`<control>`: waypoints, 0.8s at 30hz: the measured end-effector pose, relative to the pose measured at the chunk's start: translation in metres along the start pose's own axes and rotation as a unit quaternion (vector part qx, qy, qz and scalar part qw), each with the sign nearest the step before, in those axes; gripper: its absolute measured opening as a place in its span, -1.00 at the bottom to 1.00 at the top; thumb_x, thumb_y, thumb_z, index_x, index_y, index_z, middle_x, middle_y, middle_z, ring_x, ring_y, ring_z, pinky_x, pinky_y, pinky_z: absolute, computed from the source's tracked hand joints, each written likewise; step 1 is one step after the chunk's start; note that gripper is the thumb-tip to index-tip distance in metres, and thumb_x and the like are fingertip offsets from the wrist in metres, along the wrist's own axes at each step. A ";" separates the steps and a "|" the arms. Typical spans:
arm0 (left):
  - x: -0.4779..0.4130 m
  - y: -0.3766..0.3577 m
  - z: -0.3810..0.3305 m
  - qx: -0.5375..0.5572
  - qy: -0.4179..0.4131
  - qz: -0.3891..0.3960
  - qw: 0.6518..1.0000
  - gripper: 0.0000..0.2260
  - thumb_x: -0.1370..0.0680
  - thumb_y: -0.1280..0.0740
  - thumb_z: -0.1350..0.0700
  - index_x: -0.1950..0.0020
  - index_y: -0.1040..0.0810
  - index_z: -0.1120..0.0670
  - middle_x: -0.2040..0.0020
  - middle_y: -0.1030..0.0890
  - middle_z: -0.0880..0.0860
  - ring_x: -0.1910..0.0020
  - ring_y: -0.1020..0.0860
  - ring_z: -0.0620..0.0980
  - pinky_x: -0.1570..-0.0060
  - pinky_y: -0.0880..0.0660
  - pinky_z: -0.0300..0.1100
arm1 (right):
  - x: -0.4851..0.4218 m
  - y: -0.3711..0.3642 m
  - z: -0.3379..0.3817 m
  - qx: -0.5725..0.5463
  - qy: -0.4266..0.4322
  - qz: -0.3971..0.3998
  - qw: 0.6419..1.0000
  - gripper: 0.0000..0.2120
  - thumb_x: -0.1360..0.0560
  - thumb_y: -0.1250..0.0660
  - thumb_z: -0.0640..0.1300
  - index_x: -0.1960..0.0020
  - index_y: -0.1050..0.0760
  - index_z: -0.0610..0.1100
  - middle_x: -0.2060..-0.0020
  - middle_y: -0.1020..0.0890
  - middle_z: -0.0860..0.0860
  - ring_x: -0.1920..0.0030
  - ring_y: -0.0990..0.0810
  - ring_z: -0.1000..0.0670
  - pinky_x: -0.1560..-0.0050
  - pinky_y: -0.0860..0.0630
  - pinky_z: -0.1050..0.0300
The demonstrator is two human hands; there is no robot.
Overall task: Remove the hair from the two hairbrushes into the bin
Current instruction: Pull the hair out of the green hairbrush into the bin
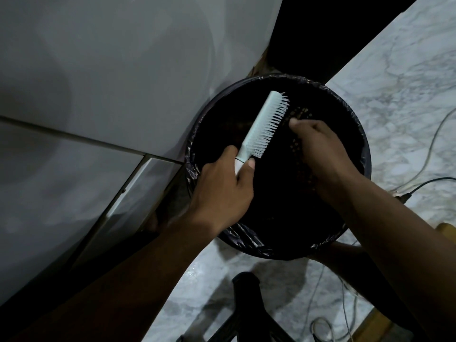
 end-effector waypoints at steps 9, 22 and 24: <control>0.004 -0.009 -0.002 0.023 -0.032 0.051 0.998 -0.78 -0.65 -0.24 -0.07 0.08 -0.45 0.05 0.34 -0.54 -0.01 0.41 -0.54 -0.08 0.48 -0.35 -0.33 | -0.001 -0.017 -0.001 -0.141 -0.012 0.112 0.984 -0.43 -0.60 -0.15 0.26 -0.39 -0.52 -0.13 -0.22 -0.68 -0.10 -0.18 -0.69 -0.10 -0.19 -0.58 -0.07; 0.003 -0.010 0.002 0.020 -0.032 0.047 0.998 -0.78 -0.65 -0.23 -0.08 0.10 -0.43 0.01 0.33 -0.53 -0.03 0.42 -0.52 -0.11 0.48 -0.32 -0.33 | 0.006 -0.013 0.002 -0.002 0.034 0.083 0.996 -0.37 -0.60 -0.04 0.34 0.26 -0.55 -0.14 0.54 -0.49 0.06 0.42 -0.46 0.02 0.18 -0.40 -0.03; 0.003 -0.010 0.002 0.021 -0.031 0.050 0.998 -0.79 -0.65 -0.23 -0.08 0.10 -0.43 0.00 0.32 -0.54 -0.03 0.41 -0.53 -0.11 0.48 -0.31 -0.34 | 0.008 -0.013 0.002 -0.009 0.028 0.082 0.996 -0.43 -0.61 -0.05 0.32 0.21 -0.59 -0.06 0.55 -0.48 0.11 0.47 -0.44 0.10 0.24 -0.37 0.06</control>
Point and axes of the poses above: each hand's wrist, its own x-axis away from the middle knuckle, its own y-axis out of the back of the hand, z = x × y, the point moved 5 cm from there along -x, towards the middle knuckle
